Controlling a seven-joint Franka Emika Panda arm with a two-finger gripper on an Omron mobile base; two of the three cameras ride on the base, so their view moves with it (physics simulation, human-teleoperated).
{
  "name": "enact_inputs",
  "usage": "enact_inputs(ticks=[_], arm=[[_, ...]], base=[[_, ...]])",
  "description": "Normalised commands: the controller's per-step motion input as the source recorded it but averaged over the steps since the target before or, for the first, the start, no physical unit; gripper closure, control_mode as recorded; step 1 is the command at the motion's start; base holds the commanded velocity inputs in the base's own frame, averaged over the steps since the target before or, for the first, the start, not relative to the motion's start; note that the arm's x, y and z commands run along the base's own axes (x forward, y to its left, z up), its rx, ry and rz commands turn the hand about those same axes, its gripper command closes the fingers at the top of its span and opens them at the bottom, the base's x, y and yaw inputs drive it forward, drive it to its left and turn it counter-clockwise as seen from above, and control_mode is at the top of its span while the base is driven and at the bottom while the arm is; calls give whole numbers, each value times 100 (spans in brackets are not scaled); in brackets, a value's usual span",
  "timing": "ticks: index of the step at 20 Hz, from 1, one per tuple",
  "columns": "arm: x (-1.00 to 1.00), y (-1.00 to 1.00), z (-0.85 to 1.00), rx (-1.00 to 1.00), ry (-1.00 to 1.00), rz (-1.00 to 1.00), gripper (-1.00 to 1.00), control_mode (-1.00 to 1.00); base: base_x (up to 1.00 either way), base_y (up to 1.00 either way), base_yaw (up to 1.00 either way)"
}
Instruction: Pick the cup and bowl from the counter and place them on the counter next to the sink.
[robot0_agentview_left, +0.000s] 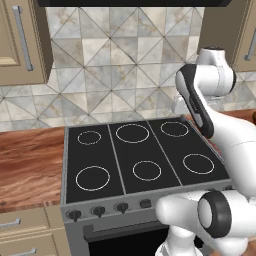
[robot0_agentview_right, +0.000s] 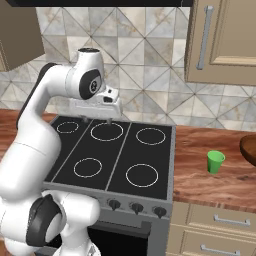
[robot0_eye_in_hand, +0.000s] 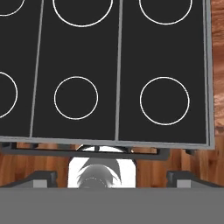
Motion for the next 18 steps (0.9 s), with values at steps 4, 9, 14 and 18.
enact_inputs(ticks=[4,9,14,18], arm=[[-28,-15,-14,0,-1,-3,-100,-100],[-52,-1,-35,0,-9,0,-100,-100],[-1,0,-13,-3,-1,-5,-100,-100],[20,-21,0,-6,1,-9,-100,-100]], base=[[0,0,0],[0,0,0],[0,0,0],[0,0,0]])
